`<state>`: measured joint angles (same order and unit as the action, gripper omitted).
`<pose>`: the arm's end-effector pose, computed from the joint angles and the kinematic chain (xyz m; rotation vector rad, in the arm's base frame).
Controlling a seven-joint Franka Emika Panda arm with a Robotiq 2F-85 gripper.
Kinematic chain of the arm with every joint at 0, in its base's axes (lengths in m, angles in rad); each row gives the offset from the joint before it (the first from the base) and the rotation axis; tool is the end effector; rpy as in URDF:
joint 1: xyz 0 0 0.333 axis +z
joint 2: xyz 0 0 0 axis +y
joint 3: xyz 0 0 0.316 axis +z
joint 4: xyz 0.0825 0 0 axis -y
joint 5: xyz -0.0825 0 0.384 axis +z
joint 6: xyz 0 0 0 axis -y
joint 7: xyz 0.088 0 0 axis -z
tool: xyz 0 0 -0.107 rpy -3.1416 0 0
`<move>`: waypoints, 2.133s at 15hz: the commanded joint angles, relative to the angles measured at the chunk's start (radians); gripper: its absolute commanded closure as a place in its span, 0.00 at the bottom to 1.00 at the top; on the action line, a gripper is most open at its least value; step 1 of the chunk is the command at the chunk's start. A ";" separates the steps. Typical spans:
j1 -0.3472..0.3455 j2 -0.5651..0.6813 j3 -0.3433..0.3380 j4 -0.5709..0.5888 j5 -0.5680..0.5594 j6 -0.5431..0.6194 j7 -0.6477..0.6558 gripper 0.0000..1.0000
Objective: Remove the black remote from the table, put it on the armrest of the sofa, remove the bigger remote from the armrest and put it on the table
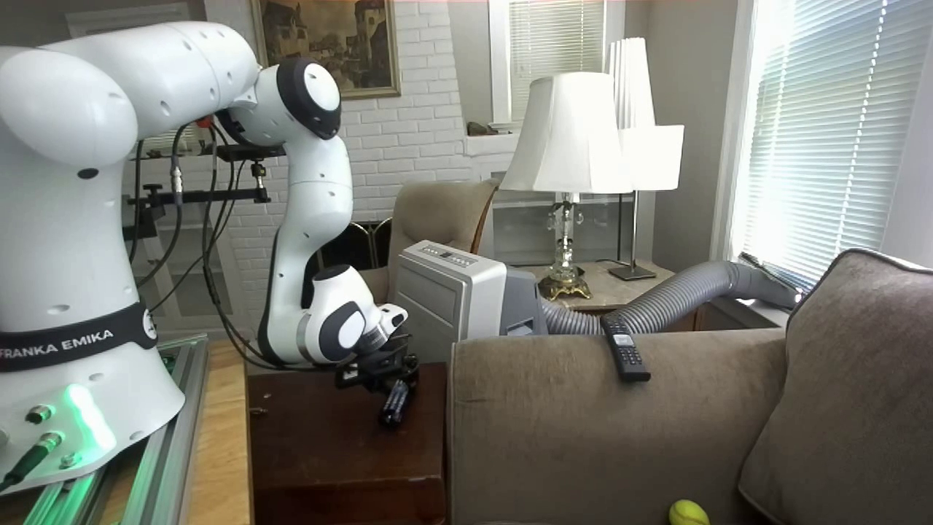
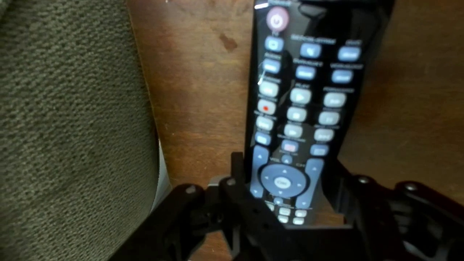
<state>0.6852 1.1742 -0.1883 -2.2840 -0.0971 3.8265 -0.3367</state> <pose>0.3646 0.1852 -0.0731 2.5941 1.5338 0.5786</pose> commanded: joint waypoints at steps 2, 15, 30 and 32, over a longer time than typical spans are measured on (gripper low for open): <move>-0.026 0.037 0.017 0.041 0.017 0.022 -0.055 0.72; -0.110 -0.287 0.042 -0.130 -0.084 -0.295 -0.048 0.00; -0.368 -0.796 0.477 -0.008 -0.043 -1.067 0.099 0.00; -0.358 -0.796 0.498 0.035 -0.018 -1.113 0.137 0.00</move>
<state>0.3371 0.3781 0.3007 -2.2486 -0.1088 2.7149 -0.2026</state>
